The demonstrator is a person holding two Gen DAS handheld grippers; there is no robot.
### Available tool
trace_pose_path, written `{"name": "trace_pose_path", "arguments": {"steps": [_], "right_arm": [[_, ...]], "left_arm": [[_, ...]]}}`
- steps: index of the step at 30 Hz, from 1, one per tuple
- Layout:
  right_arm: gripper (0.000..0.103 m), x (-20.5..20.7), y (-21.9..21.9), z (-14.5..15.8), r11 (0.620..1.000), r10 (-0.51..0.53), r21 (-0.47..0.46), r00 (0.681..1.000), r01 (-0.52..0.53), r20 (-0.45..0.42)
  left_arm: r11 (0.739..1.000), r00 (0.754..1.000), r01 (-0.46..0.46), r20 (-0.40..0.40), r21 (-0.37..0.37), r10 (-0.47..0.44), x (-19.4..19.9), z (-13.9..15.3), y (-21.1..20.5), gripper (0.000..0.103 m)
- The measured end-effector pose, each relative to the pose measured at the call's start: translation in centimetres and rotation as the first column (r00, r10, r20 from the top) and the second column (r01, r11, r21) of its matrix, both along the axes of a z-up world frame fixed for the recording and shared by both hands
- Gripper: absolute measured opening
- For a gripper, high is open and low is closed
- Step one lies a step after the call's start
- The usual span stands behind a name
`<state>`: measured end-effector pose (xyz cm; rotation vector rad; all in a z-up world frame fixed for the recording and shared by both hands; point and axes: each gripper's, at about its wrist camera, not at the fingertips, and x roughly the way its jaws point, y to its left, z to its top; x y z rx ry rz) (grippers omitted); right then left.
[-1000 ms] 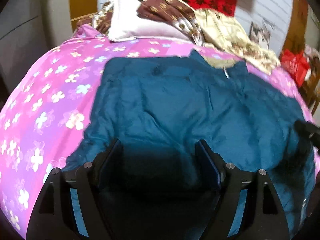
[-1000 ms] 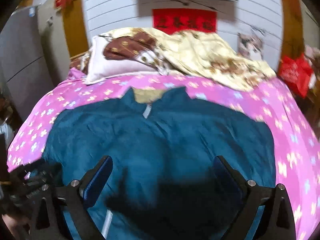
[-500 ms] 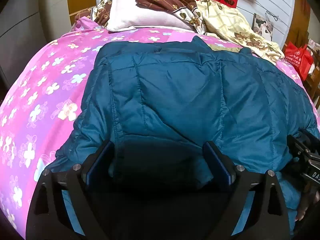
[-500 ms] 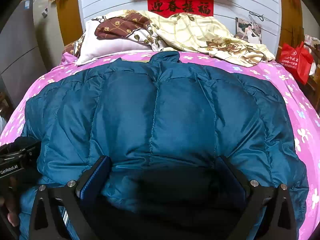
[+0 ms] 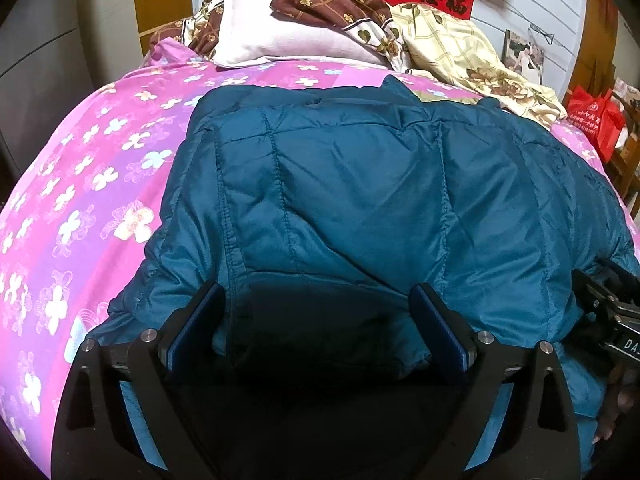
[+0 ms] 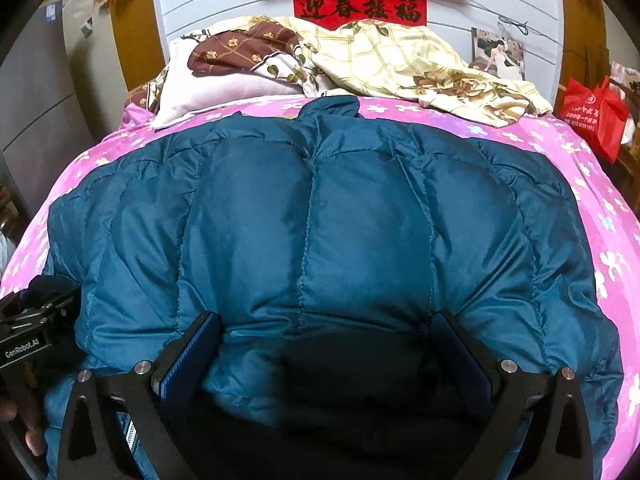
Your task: Fold large clothes
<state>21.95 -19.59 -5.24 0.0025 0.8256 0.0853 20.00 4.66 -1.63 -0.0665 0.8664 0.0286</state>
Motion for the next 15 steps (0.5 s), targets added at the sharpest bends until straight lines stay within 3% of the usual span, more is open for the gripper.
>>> {"name": "trace_pose_path", "arguments": {"steps": [5,8,11,15], "right_arm": [[0.103,-0.4,-0.4,1.2,1.000,0.013,0.006,1.000,-0.013,-0.013],[0.103,-2.6,-2.6,4.2,0.998,-0.016,0.063,0.998,0.013,0.060],[0.103,-5.8,-5.4,6.8,0.997,-0.069,0.045,0.994,0.065,0.090],[0.103,-10.6,-8.0,6.6,0.995,-0.093,-0.030,0.995,0.092,-0.025]], "left_arm": [[1.000,1.000,-0.007,0.008,-0.001,0.007,-0.5,0.5,0.3,0.095],[1.000,1.000,-0.011,0.018,-0.010,0.011,-1.4,1.4,1.0,0.095],[1.000,0.999,-0.017,0.029,-0.013,0.017,-2.9,2.5,1.9,0.095],[0.999,1.000,0.016,0.021,-0.052,-0.015,-6.6,4.3,3.6,0.095]]}}
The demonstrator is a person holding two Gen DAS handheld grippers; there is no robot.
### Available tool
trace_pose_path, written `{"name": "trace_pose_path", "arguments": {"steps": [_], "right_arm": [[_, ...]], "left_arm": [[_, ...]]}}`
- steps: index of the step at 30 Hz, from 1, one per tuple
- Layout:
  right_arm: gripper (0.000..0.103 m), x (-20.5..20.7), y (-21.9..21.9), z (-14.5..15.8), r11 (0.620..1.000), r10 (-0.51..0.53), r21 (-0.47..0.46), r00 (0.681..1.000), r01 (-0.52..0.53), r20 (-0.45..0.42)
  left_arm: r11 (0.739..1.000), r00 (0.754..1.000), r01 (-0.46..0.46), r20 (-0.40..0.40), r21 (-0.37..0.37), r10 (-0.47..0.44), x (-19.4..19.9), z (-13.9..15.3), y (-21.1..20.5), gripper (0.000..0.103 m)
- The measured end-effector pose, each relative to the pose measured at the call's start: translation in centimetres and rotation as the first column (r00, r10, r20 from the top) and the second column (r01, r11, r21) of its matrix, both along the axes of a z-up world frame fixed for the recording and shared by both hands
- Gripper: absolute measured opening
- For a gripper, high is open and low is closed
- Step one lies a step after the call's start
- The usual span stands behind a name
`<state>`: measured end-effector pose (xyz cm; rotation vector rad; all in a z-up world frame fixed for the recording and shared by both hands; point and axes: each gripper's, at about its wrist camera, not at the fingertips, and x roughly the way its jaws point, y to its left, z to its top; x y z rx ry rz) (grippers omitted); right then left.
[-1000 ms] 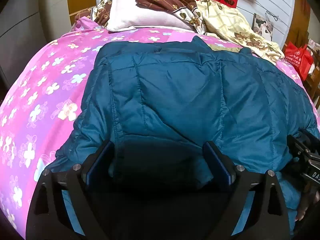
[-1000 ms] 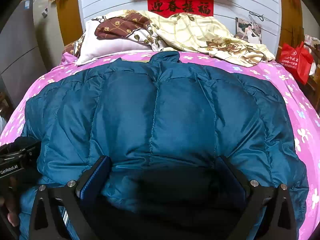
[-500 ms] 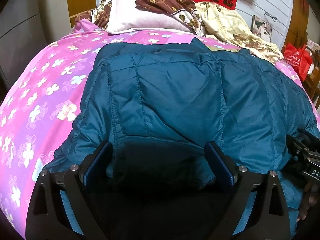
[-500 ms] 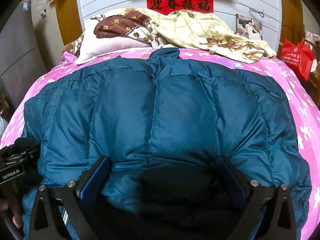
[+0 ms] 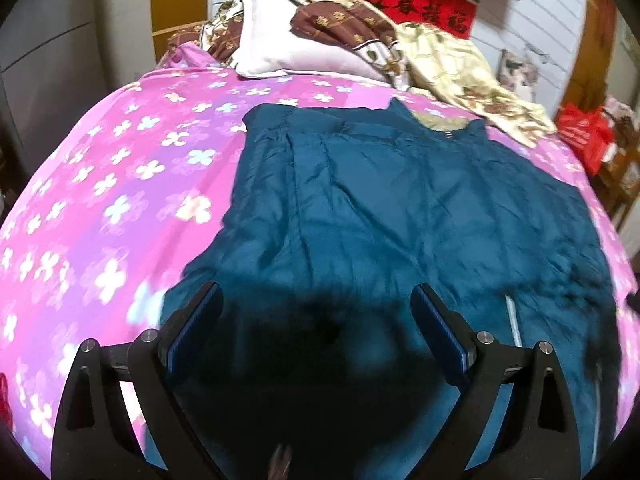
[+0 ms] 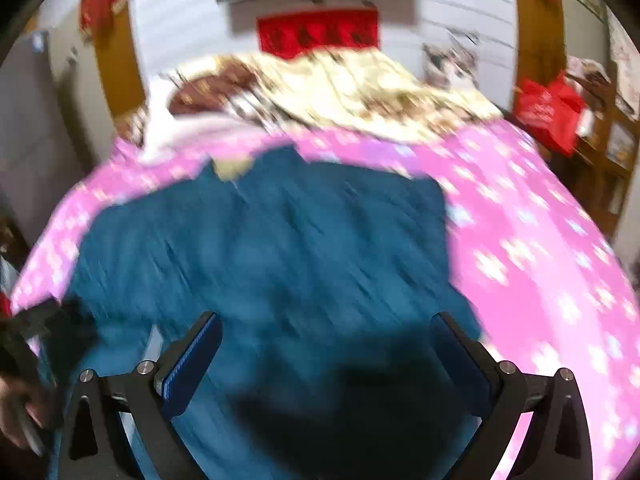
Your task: Fold large clothes
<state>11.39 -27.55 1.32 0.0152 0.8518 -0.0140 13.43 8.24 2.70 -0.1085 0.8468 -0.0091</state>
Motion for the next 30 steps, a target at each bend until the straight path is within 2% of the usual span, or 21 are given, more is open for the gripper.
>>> {"name": "trace_pose_path", "arguments": {"steps": [2,5,10,13,16,19,22,26,28,30], "right_arm": [[0.103,-3.2,-0.4,-0.4,1.000,0.021,-0.021,0.999,-0.021,-0.030],[0.103,-9.1,-1.1,-1.3,0.997,0.076,0.000,0.996,-0.077,-0.037],[0.103,-15.8,-3.6,-2.7,0.997,0.070,0.039,0.997,-0.069,-0.019],[0.103,-18.3,-5.6,-2.8,0.996,0.029,0.084,1.000,-0.028,-0.009],[0.103,-20.7,-8.4,-3.0,0.980,-0.020,0.196,0.999,0.025,-0.030],[0.103,-22.1,-9.5,-3.9,0.960,0.000,0.278,0.997,0.020,-0.075],[0.103,-22.8,-9.1,-4.1,0.957,0.025,0.290,0.995,0.004,-0.097],[0.103,-23.2,-8.7,-5.6,0.924,0.081,0.381,0.987,-0.021,-0.142],[0.103,-23.7,-8.4,-6.8,0.912,0.107,0.410,0.980,-0.028,-0.170],[0.103,-24.4,-7.8,-6.8,0.911,0.132,0.409,0.979,-0.059,-0.153]], "left_arm": [[1.000,1.000,0.013,0.006,0.025,-0.013,-2.2,0.6,0.6,0.095],[0.997,0.999,0.031,-0.011,0.068,-0.031,-6.0,0.8,2.1,0.095],[0.991,0.997,0.054,-0.054,0.122,-0.047,-11.6,0.6,5.2,0.095],[0.988,0.998,0.035,-0.061,0.148,-0.027,-13.9,1.9,7.6,0.095],[0.990,0.998,0.022,-0.054,0.136,-0.015,-15.2,4.1,10.0,0.095],[0.989,0.999,0.011,-0.051,0.146,-0.004,-16.1,6.4,11.9,0.095],[0.978,0.999,0.023,-0.040,0.206,-0.015,-17.2,7.9,12.8,0.095],[0.978,0.996,0.041,-0.084,0.203,-0.025,-18.6,5.5,12.6,0.095],[0.984,0.994,0.058,-0.100,0.171,-0.042,-19.7,3.0,12.1,0.095],[0.990,0.992,0.052,-0.123,0.129,-0.036,-20.5,0.9,11.7,0.095]]}}
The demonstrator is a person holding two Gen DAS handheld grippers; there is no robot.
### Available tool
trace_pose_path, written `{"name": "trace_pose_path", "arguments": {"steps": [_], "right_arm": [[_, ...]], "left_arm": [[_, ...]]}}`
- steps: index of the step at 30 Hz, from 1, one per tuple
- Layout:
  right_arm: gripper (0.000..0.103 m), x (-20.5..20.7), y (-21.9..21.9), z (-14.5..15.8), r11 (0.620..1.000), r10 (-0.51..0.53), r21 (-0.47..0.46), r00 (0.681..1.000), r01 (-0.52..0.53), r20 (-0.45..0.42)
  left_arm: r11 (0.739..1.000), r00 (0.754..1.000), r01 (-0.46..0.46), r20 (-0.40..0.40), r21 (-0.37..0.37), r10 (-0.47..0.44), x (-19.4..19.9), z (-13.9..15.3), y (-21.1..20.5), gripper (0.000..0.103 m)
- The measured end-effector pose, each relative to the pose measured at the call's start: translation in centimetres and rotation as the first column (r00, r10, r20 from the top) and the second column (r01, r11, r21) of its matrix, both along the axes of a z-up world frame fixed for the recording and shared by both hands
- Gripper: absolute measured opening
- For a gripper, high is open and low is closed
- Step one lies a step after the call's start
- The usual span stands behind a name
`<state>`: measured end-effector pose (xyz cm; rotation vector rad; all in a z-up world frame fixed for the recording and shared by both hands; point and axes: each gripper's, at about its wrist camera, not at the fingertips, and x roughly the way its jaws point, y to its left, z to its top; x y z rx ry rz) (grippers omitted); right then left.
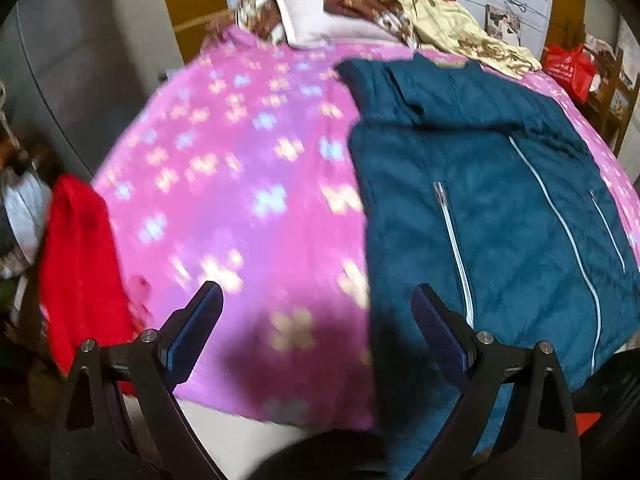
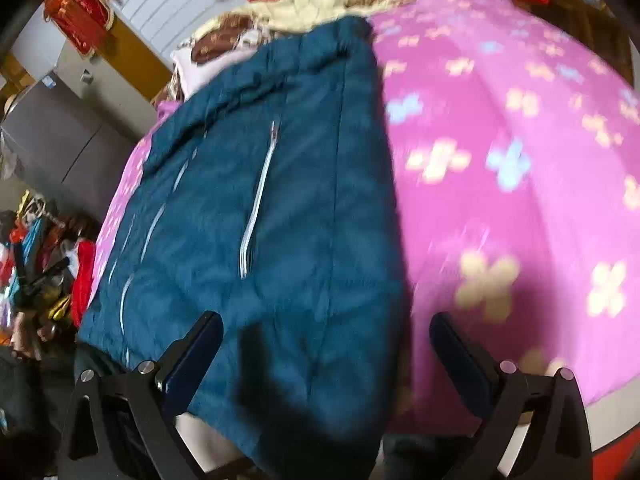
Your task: Fold large clothes
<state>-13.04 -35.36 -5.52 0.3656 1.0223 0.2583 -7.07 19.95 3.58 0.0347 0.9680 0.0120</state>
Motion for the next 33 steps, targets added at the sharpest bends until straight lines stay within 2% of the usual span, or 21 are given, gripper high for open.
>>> {"name": "trace_pose_path", "arguments": {"steps": [3,7,10,15,16,18,19,21,22,25,27,28,31,32,33], "right_arm": [[0.103,-0.7,0.6,-0.2,0.992,0.072,0.099,0.997,-0.074,0.021],[0.103,-0.2,0.9,-0.4,0.990,0.089,0.107,0.994,-0.095,0.062],[0.103,0.2,0.9,-0.6,0.988,0.071,0.128,0.991,-0.085,0.117],[0.103,0.6,1.4,-0.5,0.991,0.050,0.116,0.987,-0.069,0.153],[0.103,0.5,1.4,-0.5,0.991,0.050,0.111,0.986,-0.068,0.156],[0.103,0.4,1.4,-0.4,0.993,0.051,0.102,0.986,-0.067,0.160],[0.103,0.4,1.5,-0.4,0.993,0.050,0.099,0.986,-0.067,0.160],[0.103,0.3,1.5,-0.4,0.993,0.050,0.099,0.985,-0.067,0.164],[0.103,0.2,1.5,-0.4,0.993,0.048,0.101,0.985,-0.066,0.164],[0.103,0.1,1.6,-0.4,0.991,0.054,0.111,0.986,-0.072,0.160],[0.103,-0.2,1.6,-0.3,0.988,0.068,0.127,0.986,-0.088,0.151],[0.103,-0.3,1.6,-0.4,0.987,0.072,0.129,0.986,-0.092,0.148],[0.103,-0.4,1.5,-0.4,0.985,0.080,0.137,0.984,-0.102,0.157],[0.103,-0.3,1.5,-0.5,0.985,0.081,0.141,0.984,-0.104,0.161],[0.103,-0.1,1.6,-0.5,0.984,0.083,0.144,0.982,-0.107,0.169]], "left_arm": [[0.999,1.000,-0.017,-0.023,-0.050,0.016,-0.9,-2.1,-0.5,0.095],[0.989,0.995,-0.095,-0.032,-0.110,0.092,-1.6,-3.4,0.1,0.095],[0.970,0.988,-0.154,-0.033,-0.188,0.150,-2.4,-4.1,1.0,0.095],[0.957,0.997,-0.055,-0.075,-0.286,0.034,-3.0,-6.2,-0.7,0.095],[0.968,0.998,-0.024,-0.055,-0.251,0.010,-3.2,-6.2,-1.6,0.096],[0.972,0.998,0.025,-0.051,-0.232,-0.038,-3.3,-6.1,-2.8,0.096],[0.960,0.996,0.057,-0.050,-0.273,-0.074,-3.5,-6.0,-3.2,0.096],[0.889,0.977,0.177,-0.035,-0.422,-0.211,-3.7,-5.7,-4.4,0.096],[0.879,0.970,0.211,-0.022,-0.428,-0.243,-3.8,-5.5,-5.0,0.096],[0.898,0.963,0.241,-0.022,-0.368,-0.267,-3.3,-5.5,-5.6,0.095],[0.888,0.973,0.200,-0.019,-0.413,-0.229,-2.9,-5.5,-4.5,0.095],[0.873,0.974,0.192,-0.022,-0.449,-0.225,-2.7,-5.5,-4.1,0.095],[0.848,0.968,0.215,-0.012,-0.485,-0.253,-2.8,-5.6,-4.4,0.095],[0.849,0.964,0.230,-0.010,-0.476,-0.267,-2.9,-5.6,-4.7,0.095],[0.862,0.962,0.241,-0.010,-0.446,-0.274,-2.8,-5.6,-5.5,0.095]]}}
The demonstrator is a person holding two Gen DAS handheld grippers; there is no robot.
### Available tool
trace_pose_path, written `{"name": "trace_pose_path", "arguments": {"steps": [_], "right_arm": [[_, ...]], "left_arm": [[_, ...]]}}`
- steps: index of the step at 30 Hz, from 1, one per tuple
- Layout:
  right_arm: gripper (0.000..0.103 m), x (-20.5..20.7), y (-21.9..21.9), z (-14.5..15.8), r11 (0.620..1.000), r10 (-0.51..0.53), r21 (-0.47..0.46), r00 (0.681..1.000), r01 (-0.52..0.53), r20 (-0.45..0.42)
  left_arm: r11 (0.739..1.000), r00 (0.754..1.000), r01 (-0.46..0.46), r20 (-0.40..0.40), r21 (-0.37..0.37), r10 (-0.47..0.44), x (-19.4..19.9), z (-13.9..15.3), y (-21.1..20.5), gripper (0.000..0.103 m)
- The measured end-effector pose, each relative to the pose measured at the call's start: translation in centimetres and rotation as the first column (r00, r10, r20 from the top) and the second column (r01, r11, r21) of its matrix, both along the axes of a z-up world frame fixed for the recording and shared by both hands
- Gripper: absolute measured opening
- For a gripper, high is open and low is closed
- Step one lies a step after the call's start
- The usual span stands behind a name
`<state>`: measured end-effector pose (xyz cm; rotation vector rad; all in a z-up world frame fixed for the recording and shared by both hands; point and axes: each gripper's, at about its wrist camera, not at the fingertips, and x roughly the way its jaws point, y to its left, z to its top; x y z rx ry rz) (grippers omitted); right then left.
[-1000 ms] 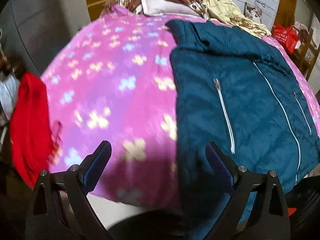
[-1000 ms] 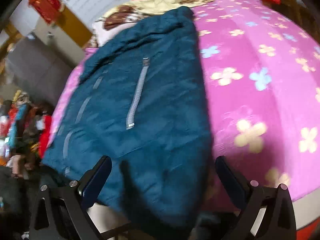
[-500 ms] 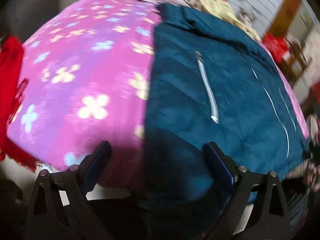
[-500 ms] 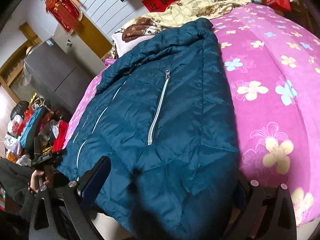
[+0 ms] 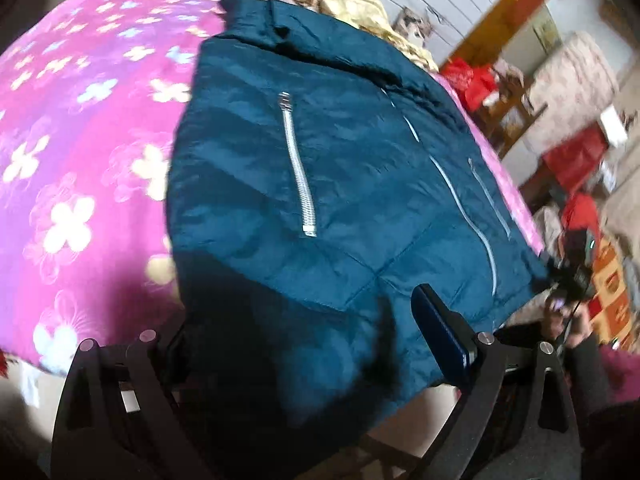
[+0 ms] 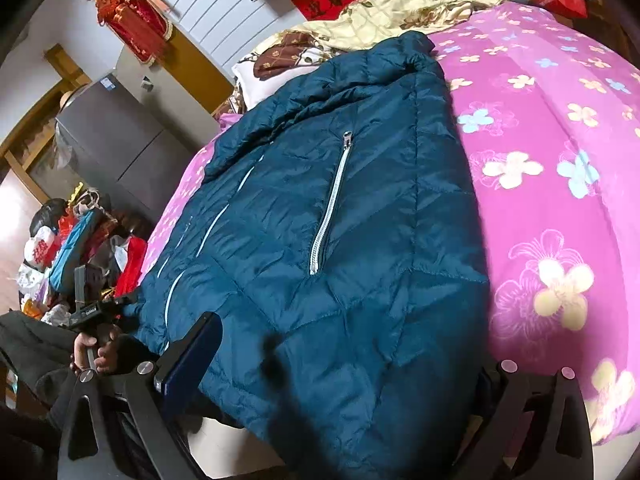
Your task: Fold large clothes
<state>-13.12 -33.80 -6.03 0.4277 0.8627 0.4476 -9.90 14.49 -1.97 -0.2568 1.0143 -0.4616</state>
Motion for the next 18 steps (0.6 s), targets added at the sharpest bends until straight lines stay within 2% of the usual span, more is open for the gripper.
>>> {"name": "trace_pose_path", "arguments": {"steps": [3,4,5,7,8,9,10,11,14,18], "right_arm": [[0.103,0.5,0.2,0.0,1.000,-0.015,-0.008,1.000,0.015,0.024],[0.100,0.5,0.4,0.0,0.999,-0.022,-0.027,0.999,0.023,0.028],[0.097,0.4,0.6,0.1,0.998,-0.030,-0.055,0.999,0.032,0.030],[0.081,0.2,0.7,0.1,0.994,-0.051,-0.096,0.998,0.054,0.031],[0.062,0.2,0.5,0.1,0.993,-0.060,-0.097,0.998,0.062,0.027],[0.053,0.2,0.2,-0.1,0.992,-0.079,-0.098,0.997,0.081,0.020],[0.040,0.2,-0.1,-0.3,0.992,-0.089,-0.092,0.996,0.089,0.012],[0.036,0.2,-0.2,-0.3,0.992,-0.091,-0.087,0.996,0.091,0.010],[0.036,0.3,0.2,-0.3,0.990,-0.082,-0.110,0.996,0.084,0.021],[0.036,0.6,-0.1,-0.5,0.992,-0.099,-0.082,0.995,0.100,0.026]], "left_arm": [[1.000,0.999,-0.028,0.018,0.003,0.027,0.4,0.1,-0.3,0.095],[0.999,0.998,-0.054,0.024,-0.007,0.054,0.4,0.0,-0.1,0.091],[0.997,0.997,-0.073,0.024,-0.005,0.073,0.2,-0.1,0.4,0.080],[0.990,0.991,-0.130,0.042,0.046,0.128,-0.2,-0.3,0.6,0.064],[0.988,0.989,-0.144,0.050,0.059,0.142,-0.3,-0.3,0.5,0.058],[0.984,0.985,-0.167,0.058,0.069,0.163,-0.6,-0.4,0.6,0.055],[0.981,0.983,-0.179,0.063,0.069,0.175,-0.9,-0.5,0.9,0.053],[0.980,0.981,-0.185,0.070,0.071,0.180,-1.0,-0.5,0.9,0.053],[0.978,0.981,-0.179,0.098,0.110,0.169,-1.2,-0.7,0.3,0.056],[0.985,0.982,-0.162,0.104,0.065,0.155,-1.6,-0.9,0.4,0.068]]}}
